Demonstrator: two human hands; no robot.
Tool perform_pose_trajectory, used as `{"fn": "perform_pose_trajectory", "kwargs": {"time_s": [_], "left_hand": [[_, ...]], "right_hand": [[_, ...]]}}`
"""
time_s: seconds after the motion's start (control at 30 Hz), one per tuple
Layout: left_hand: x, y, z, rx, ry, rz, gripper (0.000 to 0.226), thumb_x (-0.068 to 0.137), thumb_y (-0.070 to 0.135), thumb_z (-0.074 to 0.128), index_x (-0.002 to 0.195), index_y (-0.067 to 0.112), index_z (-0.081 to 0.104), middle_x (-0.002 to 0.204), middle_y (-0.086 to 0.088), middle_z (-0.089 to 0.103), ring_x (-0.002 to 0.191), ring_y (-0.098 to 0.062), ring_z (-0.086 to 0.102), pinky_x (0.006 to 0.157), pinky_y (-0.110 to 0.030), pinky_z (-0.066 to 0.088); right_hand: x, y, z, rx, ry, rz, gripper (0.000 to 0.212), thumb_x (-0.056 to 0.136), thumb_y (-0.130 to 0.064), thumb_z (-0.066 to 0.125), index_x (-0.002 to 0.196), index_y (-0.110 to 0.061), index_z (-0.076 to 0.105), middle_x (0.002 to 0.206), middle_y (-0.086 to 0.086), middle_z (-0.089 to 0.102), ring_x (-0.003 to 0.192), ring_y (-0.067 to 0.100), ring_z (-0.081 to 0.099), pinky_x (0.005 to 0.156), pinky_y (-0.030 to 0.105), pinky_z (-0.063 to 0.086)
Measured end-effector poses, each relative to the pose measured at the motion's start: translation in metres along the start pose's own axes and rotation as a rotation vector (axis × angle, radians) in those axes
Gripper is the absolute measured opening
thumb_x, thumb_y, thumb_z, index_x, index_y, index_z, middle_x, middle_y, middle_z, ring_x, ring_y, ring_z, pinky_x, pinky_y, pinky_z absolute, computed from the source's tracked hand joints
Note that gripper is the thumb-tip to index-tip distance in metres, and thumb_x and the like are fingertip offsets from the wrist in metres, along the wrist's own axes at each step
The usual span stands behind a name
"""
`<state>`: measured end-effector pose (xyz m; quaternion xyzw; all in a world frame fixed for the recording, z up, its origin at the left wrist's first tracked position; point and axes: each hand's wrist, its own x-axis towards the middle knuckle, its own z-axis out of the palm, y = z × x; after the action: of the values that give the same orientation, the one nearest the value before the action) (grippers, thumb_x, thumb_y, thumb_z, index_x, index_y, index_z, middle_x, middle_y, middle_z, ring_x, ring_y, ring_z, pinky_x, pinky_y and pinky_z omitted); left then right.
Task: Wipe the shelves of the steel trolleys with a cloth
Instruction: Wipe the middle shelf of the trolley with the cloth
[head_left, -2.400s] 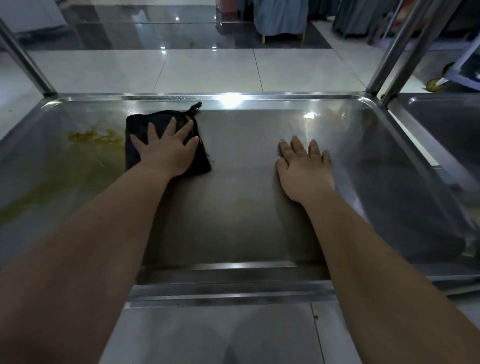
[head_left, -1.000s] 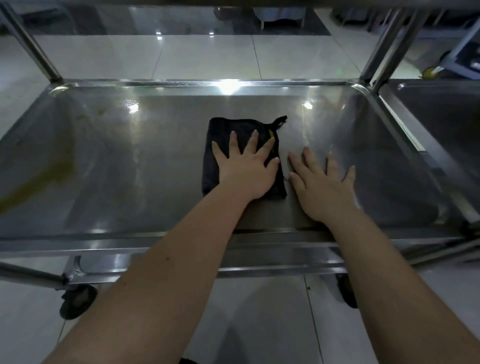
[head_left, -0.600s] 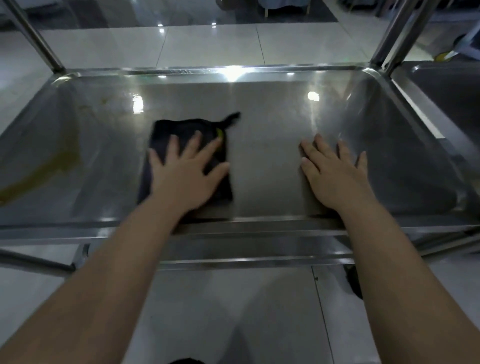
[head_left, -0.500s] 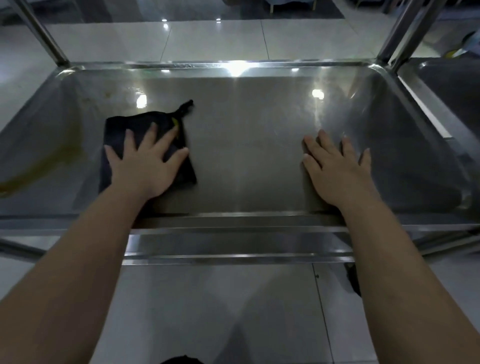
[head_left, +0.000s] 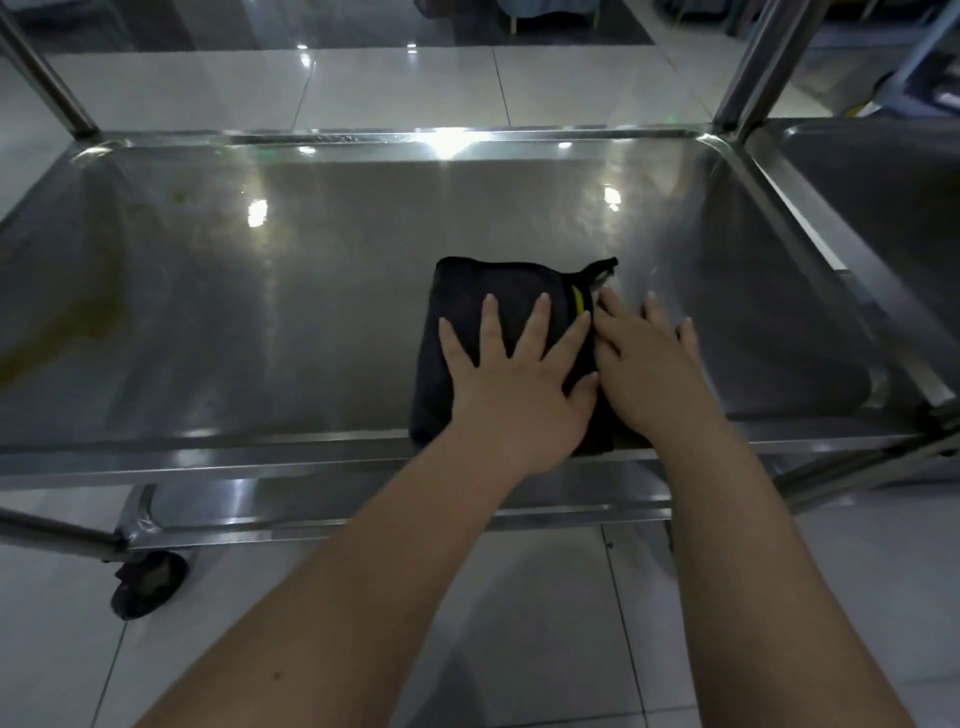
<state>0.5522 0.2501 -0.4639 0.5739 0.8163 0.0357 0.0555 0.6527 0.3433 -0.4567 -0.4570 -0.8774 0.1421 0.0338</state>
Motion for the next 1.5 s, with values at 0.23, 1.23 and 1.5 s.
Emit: {"fn": "perform_pose_trajectory", "kwargs": {"time_s": [0.23, 1.23, 1.5], "left_hand": [[-0.024, -0.146, -0.017, 0.046, 0.046, -0.232, 0.069, 0.077, 0.084, 0.005, 0.143, 0.063, -0.002, 0.161, 0.018, -0.004, 0.149, -0.032, -0.004, 0.112, -0.065, -0.004], [-0.017, -0.269, -0.03, -0.008, 0.062, -0.151, 0.061, 0.089, 0.074, 0.01, 0.146, 0.057, -0.002, 0.162, 0.014, -0.007, 0.147, -0.035, -0.013, 0.105, -0.074, -0.012], [-0.043, -0.386, -0.045, 0.008, -0.002, -0.316, 0.061, 0.086, 0.074, 0.005, 0.144, 0.06, -0.004, 0.162, 0.016, -0.008, 0.148, -0.033, -0.014, 0.106, -0.07, -0.015]], "right_hand": [[-0.003, -0.002, 0.001, 0.0, 0.027, -0.001, 0.048, 0.105, -0.035, 0.025, 0.153, -0.037, 0.023, 0.163, -0.013, 0.012, 0.151, 0.025, 0.001, 0.119, 0.049, -0.005], [0.027, -0.199, 0.063, 0.014, 0.051, -0.129, 0.047, 0.104, -0.037, 0.033, 0.151, -0.037, 0.029, 0.16, -0.014, 0.023, 0.15, 0.018, 0.01, 0.12, 0.048, 0.002], [0.026, -0.212, 0.067, -0.117, 0.019, -0.069, 0.051, 0.102, -0.044, 0.024, 0.153, -0.04, 0.02, 0.162, -0.013, 0.017, 0.15, 0.023, 0.01, 0.119, 0.05, 0.003]]}}
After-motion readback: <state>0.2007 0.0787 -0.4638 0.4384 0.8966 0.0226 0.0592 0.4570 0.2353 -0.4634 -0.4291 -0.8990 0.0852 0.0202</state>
